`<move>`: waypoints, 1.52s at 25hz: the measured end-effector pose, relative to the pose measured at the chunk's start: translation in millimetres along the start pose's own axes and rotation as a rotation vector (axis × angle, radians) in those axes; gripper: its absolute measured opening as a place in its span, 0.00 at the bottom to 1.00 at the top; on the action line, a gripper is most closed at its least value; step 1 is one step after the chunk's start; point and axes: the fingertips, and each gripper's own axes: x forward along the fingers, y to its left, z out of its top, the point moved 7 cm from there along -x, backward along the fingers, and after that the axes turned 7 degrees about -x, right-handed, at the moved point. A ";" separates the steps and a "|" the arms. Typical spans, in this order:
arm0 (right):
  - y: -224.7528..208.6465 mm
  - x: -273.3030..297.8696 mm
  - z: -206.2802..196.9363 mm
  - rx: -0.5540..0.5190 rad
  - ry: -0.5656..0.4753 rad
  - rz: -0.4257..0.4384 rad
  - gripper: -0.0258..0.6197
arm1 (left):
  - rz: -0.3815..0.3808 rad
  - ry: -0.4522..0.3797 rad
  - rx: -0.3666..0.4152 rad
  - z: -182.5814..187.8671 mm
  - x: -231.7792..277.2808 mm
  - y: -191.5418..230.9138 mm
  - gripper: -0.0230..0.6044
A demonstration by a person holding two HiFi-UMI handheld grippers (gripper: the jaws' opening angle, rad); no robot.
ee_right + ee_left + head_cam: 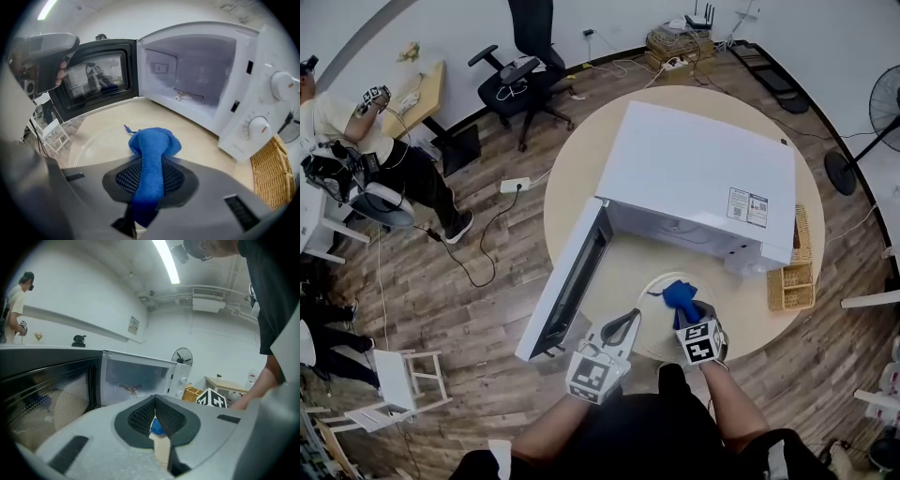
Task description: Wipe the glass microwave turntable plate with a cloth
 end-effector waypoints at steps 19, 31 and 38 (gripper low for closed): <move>-57.5 -25.5 -46.1 0.083 0.057 -0.180 0.16 | -0.072 0.031 0.035 -1.7 25.8 -22.4 0.05; -50.6 -42.6 -20.4 0.112 -0.055 -0.180 0.16 | -0.031 0.017 0.025 -5.3 11.3 -14.0 0.05; -16.9 -51.9 16.2 0.084 -0.145 -0.074 0.16 | 0.021 0.000 0.009 -12.5 -4.2 -8.8 0.05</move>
